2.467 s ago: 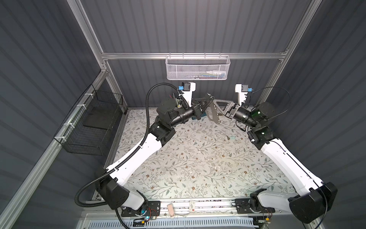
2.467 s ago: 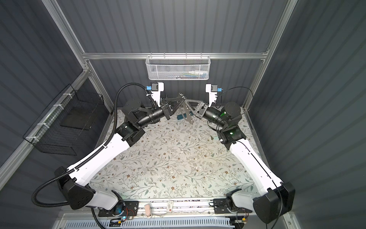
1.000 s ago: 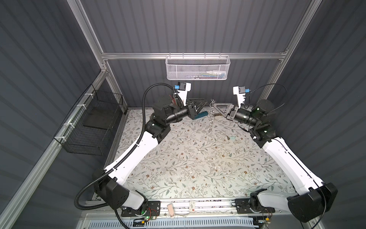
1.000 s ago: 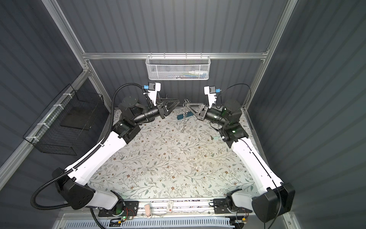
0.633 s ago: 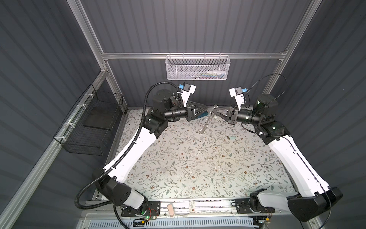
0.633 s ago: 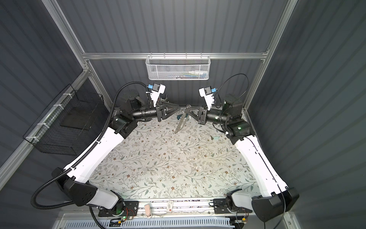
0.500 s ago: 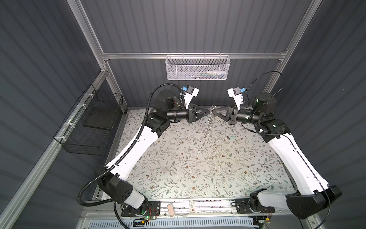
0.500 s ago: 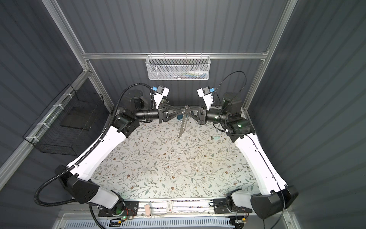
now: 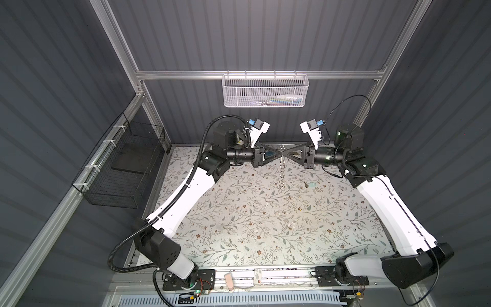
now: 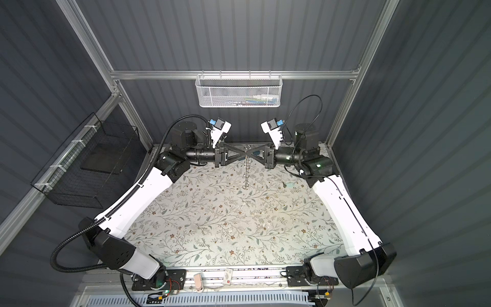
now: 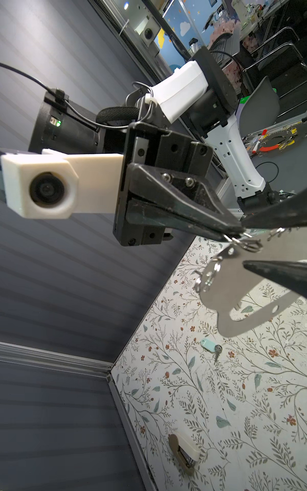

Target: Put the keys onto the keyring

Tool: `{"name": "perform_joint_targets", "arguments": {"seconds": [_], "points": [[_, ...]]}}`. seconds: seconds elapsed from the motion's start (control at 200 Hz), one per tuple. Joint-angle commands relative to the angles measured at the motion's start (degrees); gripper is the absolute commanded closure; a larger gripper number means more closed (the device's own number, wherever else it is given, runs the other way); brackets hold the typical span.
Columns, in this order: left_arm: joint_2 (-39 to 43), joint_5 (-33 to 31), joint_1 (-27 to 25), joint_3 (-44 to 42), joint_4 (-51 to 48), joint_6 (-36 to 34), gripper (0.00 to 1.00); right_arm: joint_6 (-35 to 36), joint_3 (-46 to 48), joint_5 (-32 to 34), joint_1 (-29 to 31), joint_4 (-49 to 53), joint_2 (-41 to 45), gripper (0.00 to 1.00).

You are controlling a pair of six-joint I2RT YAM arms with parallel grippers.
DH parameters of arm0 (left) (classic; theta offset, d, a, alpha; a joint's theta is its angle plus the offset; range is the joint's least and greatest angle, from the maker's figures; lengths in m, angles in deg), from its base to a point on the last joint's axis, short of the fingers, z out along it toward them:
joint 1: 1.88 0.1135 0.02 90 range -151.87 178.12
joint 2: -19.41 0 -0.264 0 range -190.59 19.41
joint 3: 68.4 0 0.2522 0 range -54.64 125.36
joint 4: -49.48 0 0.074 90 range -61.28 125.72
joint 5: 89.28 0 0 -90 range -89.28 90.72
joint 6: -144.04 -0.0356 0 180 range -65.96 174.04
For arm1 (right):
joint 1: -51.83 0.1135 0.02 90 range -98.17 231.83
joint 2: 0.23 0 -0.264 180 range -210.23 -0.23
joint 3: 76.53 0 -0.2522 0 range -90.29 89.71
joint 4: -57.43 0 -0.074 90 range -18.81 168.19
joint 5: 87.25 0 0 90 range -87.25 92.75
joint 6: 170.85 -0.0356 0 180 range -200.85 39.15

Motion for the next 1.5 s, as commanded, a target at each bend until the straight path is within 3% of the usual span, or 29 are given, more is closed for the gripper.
{"name": "perform_joint_targets", "arguments": {"seconds": [0.0,0.22,0.395,0.565,0.6,0.68,0.765,0.996,1.496], "points": [[-0.8,1.8,0.2,2.1,0.8,0.2,0.80,0.7,-1.2,-1.1,0.4,-0.1,0.8,1.00],[-1.1,1.8,0.2,2.4,1.1,0.2,0.95,0.8,-1.2,-0.9,0.7,-0.1,0.9,1.00],[-0.6,1.4,0.2,0.9,4.0,1.9,1.00,-0.9,0.6,-0.3,0.4,-2.2,1.6,0.95],[0.4,0.4,0.2,-2.3,10.6,6.0,1.00,-13.2,8.7,-0.5,-1.8,-17.4,4.3,0.81],[0.8,-0.2,0.2,-2.9,11.8,6.8,1.00,-16.5,10.9,0.1,-2.4,-21.9,5.1,0.74],[1.4,-1.3,0.2,-4.1,13.7,7.9,1.00,-21.5,14.8,1.9,-2.7,-28.7,6.6,0.72],[2.0,-2.6,0.2,-5.5,16.6,9.5,1.00,-26.4,18.4,4.7,-2.8,-35.3,8.0,0.58],[3.4,-6.5,-0.1,-8.5,23.2,12.7,1.00,-35.4,25.5,12.3,-3.1,-47.9,10.0,0.60],[3.3,-10.3,-2.4,-9.0,25.7,13.4,1.00,-35.8,22.1,13.8,0.5,-49.4,6.2,0.70]]}}
